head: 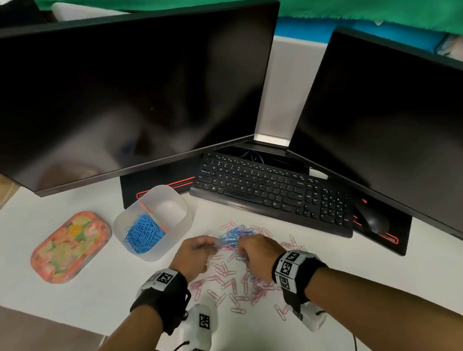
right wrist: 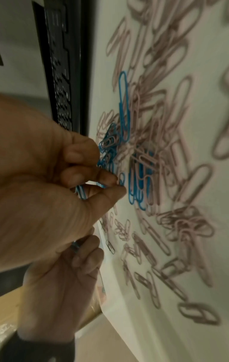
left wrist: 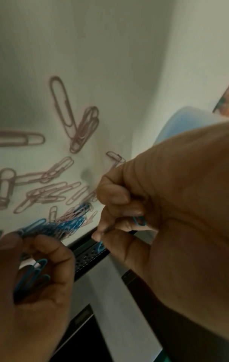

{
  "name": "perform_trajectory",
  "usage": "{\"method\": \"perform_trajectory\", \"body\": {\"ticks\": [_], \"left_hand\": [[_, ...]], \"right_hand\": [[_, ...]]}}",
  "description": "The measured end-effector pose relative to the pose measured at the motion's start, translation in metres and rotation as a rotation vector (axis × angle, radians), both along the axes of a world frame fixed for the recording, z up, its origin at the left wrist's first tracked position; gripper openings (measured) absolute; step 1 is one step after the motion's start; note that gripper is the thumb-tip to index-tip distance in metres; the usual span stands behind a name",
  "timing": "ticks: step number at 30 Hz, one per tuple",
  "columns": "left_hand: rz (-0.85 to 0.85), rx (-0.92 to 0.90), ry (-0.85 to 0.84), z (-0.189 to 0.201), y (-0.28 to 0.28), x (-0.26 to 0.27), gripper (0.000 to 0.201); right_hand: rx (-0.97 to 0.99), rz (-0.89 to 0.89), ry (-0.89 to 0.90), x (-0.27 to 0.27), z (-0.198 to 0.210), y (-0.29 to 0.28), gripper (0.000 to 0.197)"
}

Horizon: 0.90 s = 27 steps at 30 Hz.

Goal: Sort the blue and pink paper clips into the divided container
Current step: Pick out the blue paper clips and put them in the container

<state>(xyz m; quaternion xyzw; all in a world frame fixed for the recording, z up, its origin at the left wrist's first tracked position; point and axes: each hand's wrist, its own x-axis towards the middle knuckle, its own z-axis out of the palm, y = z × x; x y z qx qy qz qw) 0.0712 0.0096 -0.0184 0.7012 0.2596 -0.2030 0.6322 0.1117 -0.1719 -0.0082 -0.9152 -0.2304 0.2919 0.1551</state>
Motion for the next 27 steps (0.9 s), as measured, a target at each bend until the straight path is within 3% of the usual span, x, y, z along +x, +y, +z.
{"method": "perform_trajectory", "body": {"ticks": [7,12,14,18,20,23,27], "left_hand": [[0.071,-0.212,0.005,0.015,0.0,-0.004,0.022],[0.055,-0.307,-0.056,0.019,-0.005,-0.006,0.019],[0.065,-0.371,-0.054,0.018,-0.007,-0.006,0.02],[0.111,-0.483,-0.015,0.017,-0.015,-0.002,0.01],[0.15,-0.495,0.017,0.019,-0.019,0.001,0.004],[0.232,-0.427,0.057,0.015,-0.021,0.005,0.032],[0.244,-0.33,0.132,0.011,-0.025,0.007,0.029]], "right_hand": [[0.003,-0.093,0.118,0.005,-0.008,-0.001,0.024],[0.196,-0.262,0.257,0.007,0.0,-0.012,0.026],[0.314,-0.399,0.373,0.01,0.003,-0.019,0.021],[0.655,-0.842,0.672,0.011,0.003,-0.032,0.016],[0.723,-0.967,0.728,0.01,0.005,-0.036,0.017],[0.742,-1.008,0.782,0.01,0.009,-0.039,0.025],[0.767,-1.021,0.825,0.006,0.011,-0.043,0.028]]}}
